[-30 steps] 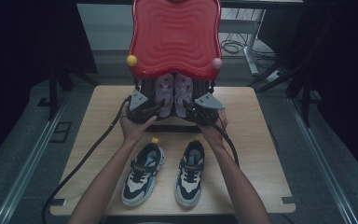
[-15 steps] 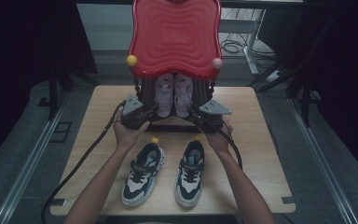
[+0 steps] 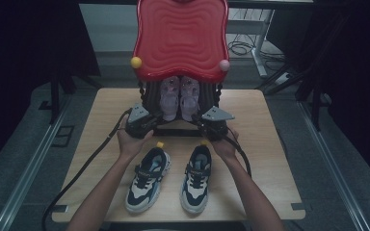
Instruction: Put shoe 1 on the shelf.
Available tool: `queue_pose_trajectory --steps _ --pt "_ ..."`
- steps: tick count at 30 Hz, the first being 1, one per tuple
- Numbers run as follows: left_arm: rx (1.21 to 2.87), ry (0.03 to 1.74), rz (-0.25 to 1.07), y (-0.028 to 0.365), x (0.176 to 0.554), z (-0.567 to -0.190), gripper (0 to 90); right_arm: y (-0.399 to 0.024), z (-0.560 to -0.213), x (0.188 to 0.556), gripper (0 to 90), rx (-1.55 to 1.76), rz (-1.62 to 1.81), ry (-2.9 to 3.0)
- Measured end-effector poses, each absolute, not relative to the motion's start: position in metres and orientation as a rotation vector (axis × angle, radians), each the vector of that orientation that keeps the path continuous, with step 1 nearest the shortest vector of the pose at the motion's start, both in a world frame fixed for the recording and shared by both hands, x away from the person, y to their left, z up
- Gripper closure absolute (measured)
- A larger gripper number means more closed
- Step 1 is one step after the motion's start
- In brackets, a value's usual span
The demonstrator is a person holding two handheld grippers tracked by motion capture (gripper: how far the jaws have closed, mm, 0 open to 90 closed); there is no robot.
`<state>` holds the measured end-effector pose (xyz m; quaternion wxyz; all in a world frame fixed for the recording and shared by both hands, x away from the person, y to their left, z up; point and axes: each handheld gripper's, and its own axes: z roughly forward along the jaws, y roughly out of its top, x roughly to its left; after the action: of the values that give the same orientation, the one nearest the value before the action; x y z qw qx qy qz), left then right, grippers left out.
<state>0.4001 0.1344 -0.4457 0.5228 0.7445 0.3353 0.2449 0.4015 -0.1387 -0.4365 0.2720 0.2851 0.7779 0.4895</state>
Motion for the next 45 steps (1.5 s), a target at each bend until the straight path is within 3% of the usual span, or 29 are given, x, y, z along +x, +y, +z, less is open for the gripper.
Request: queue_pose_trajectory --steps 24,45 --pt "1.959 0.744 0.501 0.125 0.409 -0.470 89.9 -0.127 -0.466 0.419 89.9 0.757 1.188 2.247" --pt "1.983 0.739 0.482 0.116 0.418 -0.476 89.9 -0.125 -0.470 0.423 90.0 0.738 1.157 2.251"
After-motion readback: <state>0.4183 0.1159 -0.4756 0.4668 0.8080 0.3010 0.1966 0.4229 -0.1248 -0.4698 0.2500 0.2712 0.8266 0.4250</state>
